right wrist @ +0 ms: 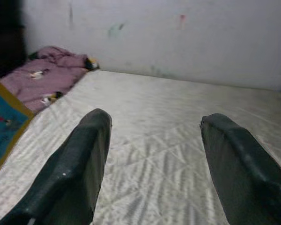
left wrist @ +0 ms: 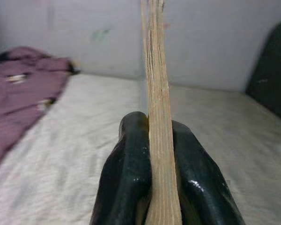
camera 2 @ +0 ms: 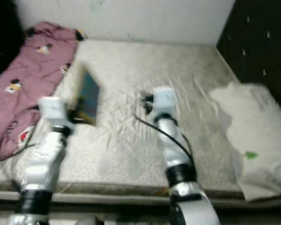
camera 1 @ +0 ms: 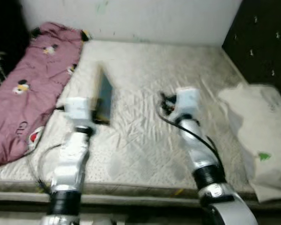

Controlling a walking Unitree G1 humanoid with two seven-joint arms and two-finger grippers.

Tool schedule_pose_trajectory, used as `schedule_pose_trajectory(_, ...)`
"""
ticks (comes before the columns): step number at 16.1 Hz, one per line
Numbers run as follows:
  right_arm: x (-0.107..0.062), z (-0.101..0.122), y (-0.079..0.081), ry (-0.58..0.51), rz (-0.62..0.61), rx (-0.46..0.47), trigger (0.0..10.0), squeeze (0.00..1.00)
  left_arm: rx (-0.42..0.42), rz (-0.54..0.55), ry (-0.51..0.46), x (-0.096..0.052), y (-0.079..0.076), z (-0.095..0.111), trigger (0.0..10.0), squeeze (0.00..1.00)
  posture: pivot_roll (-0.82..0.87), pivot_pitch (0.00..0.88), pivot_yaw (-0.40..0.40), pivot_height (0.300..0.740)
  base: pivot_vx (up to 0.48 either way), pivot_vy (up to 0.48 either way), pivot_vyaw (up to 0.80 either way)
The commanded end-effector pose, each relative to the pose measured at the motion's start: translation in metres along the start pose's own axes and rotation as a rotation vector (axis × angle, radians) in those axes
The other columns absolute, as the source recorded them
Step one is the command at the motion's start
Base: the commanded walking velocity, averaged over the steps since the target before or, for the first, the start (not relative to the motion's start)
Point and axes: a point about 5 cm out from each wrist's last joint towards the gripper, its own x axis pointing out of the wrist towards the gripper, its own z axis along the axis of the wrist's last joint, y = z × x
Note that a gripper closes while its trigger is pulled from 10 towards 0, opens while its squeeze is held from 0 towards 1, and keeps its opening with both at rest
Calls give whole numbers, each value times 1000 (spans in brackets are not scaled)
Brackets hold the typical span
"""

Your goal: Clean up the room

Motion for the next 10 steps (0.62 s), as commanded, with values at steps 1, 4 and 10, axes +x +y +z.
schedule_pose_trajectory(1, 0, 2, -14, -3, -39, -14, 10000, 0, 1, -49, -36, 5, -15, 7, 10000, 0, 16, 0, 0, 740, 0, 0, 0)
schedule_pose_trajectory(4, 0, 1, -15, -1, -50, -1, 10000, 0, 8, -62, -38, 5, -17, 8, 10000, 0, 16, 0, 1, 740, 0, 0, 0)
schedule_pose_trajectory(10, -1, 1, -18, 1, -46, -10, 10000, 0, 3, -52, -40, 3, -15, 8, 10000, 0, 14, 0, -1, 740, 0, -372, -79)
